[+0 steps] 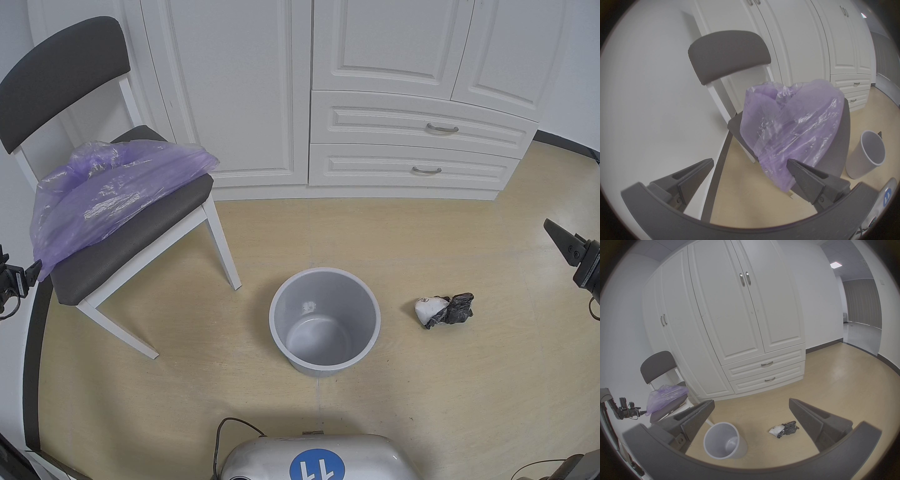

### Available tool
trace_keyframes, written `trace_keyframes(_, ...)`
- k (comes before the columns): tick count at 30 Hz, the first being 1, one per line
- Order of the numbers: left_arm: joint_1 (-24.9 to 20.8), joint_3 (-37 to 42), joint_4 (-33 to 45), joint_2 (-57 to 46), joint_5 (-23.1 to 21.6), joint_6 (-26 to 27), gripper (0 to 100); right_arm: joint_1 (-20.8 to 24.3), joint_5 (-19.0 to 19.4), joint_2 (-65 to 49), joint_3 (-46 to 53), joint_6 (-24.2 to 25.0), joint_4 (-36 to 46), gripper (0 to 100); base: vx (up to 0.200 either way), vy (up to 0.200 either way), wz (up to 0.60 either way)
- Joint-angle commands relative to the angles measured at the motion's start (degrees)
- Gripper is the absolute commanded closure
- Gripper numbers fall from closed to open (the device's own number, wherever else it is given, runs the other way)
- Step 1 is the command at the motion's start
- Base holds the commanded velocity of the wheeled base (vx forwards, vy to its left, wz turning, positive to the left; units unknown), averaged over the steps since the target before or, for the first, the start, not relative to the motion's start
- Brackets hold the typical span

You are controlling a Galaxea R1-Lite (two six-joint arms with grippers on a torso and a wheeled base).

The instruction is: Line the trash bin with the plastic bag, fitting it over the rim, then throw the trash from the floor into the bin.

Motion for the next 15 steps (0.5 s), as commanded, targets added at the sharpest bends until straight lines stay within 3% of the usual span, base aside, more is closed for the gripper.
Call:
trace_keyframes(1,0.0,-0.9,-1.0,4.8,-0.4,-0.5,0,-1.8,0.7,0.0,-0.1,0.1,0.0,0,0.000,0.000,0.00)
trace_keyframes(15,1.1,5.2,0.0,-4.9,-7.6,-2.7,0,-1.8,0.7,-0.8,-0.3,0.0,0.2,0,0.000,0.000,0.00)
